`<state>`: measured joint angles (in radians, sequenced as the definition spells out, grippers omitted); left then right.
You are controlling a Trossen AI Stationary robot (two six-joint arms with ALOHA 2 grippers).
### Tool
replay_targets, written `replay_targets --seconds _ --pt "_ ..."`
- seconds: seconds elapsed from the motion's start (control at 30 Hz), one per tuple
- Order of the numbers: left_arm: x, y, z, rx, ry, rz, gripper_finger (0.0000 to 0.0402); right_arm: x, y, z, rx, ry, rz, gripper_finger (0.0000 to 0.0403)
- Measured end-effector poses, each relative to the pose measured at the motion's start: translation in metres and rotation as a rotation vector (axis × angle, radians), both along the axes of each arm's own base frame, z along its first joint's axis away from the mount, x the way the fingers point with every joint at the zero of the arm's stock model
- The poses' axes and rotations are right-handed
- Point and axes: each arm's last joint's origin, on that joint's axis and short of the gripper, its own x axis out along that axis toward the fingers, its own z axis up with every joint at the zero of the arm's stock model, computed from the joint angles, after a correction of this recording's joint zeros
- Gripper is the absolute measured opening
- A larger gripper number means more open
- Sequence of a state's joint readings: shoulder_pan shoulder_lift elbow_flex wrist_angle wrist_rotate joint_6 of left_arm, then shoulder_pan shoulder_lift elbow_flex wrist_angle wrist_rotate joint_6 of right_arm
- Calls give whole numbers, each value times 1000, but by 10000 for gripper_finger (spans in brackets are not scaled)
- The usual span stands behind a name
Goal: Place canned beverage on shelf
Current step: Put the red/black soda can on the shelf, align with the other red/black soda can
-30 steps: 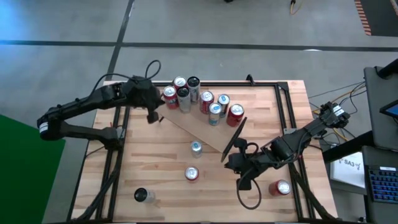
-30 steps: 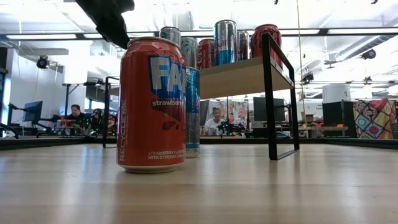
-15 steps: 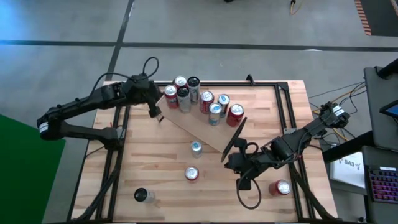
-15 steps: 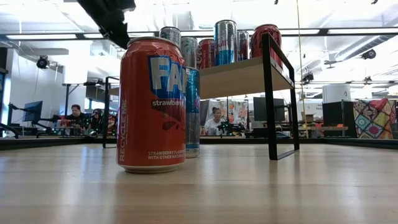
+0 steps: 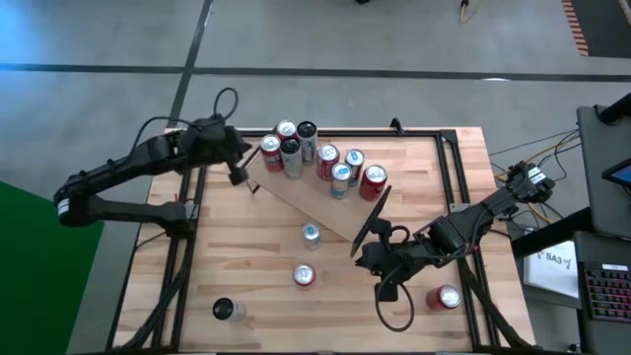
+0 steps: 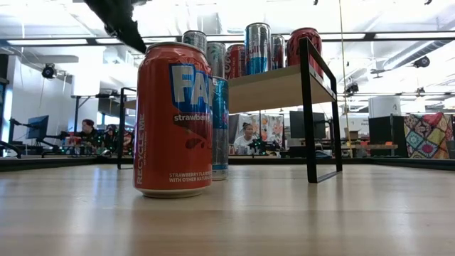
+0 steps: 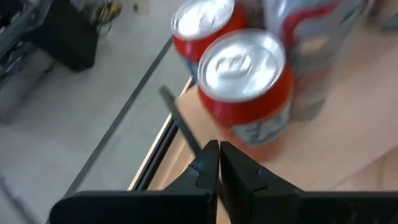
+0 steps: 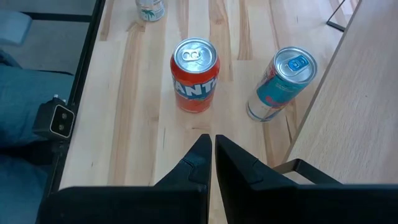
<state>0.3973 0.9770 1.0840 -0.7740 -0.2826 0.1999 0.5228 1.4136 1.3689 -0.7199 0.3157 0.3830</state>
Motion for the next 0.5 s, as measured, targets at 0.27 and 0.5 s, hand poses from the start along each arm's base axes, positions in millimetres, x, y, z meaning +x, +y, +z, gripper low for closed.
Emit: replay_targets --seconds 0.27,0.5 --pt "-6 -10 23 17 -226 -217 0 6 -10 0 -22 -4 -13 12" --pt "-4 -13 23 -143 -336 -272 0 15 -13 7 -76 -107 48 12"
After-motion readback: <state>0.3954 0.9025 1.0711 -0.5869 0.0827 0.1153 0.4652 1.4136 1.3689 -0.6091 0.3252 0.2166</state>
